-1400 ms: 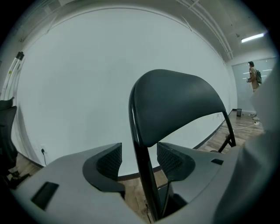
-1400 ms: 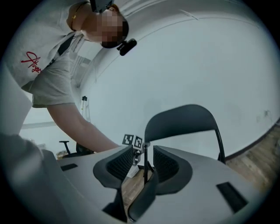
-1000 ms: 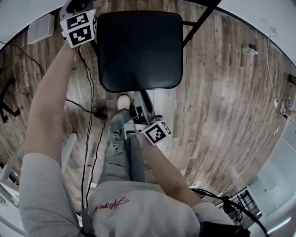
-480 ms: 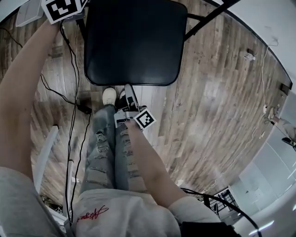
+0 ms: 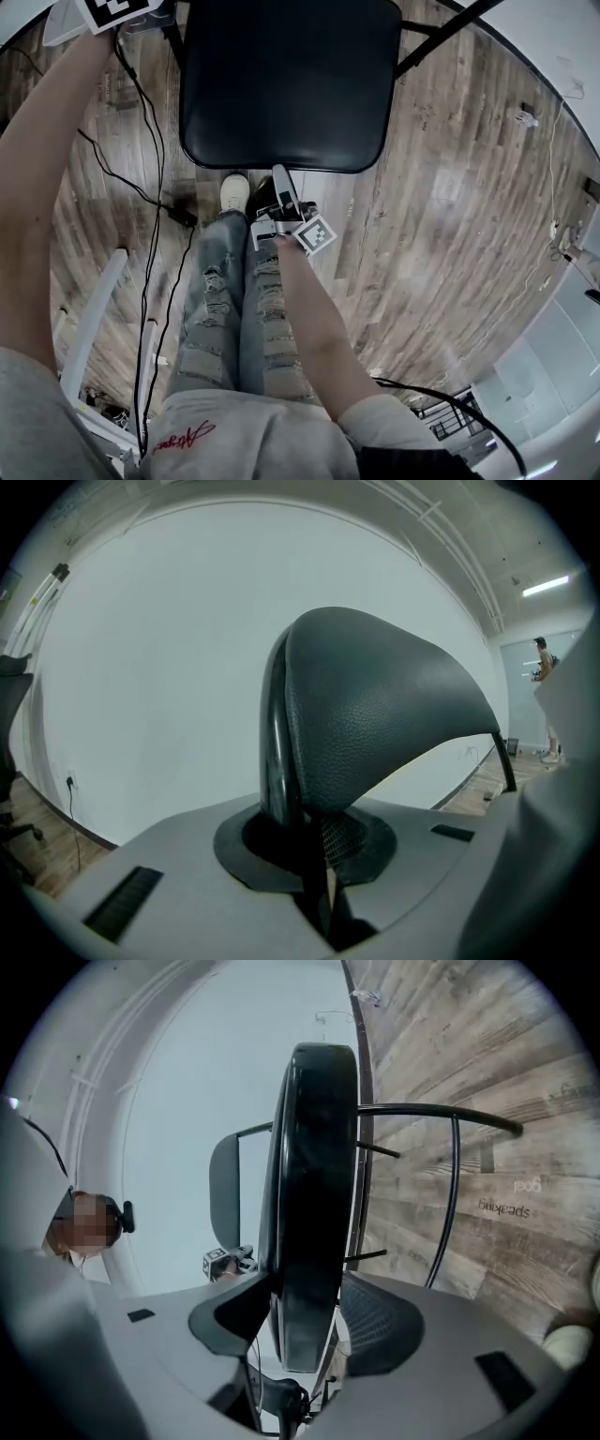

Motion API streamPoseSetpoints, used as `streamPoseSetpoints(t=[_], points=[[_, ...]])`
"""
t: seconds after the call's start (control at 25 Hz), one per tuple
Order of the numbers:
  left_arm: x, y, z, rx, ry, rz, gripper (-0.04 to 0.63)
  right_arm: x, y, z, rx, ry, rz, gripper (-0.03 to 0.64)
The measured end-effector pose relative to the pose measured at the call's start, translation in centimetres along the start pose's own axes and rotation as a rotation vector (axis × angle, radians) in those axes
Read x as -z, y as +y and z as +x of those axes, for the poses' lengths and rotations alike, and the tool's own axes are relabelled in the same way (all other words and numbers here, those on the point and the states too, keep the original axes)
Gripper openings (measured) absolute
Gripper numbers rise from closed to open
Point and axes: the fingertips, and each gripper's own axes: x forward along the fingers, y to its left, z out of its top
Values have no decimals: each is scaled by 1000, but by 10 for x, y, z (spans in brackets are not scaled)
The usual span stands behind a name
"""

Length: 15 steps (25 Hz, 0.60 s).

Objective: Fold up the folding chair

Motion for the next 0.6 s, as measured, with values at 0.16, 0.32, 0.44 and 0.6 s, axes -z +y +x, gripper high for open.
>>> streamPoseSetpoints(t=[0.16, 0.32, 0.44, 0.6], points=[[-5, -2, -1, 28, 2, -26, 34, 3, -3, -2, 13, -30, 48, 225], [-10, -3, -2, 55, 3, -54, 34, -4, 4, 1, 62, -56, 119, 206], [-14, -4, -3, 77, 5, -73, 34, -13, 23, 7, 94, -109, 138, 205], [-20, -11, -8, 116, 12, -85, 34, -25, 63, 18, 138, -187, 206, 202]])
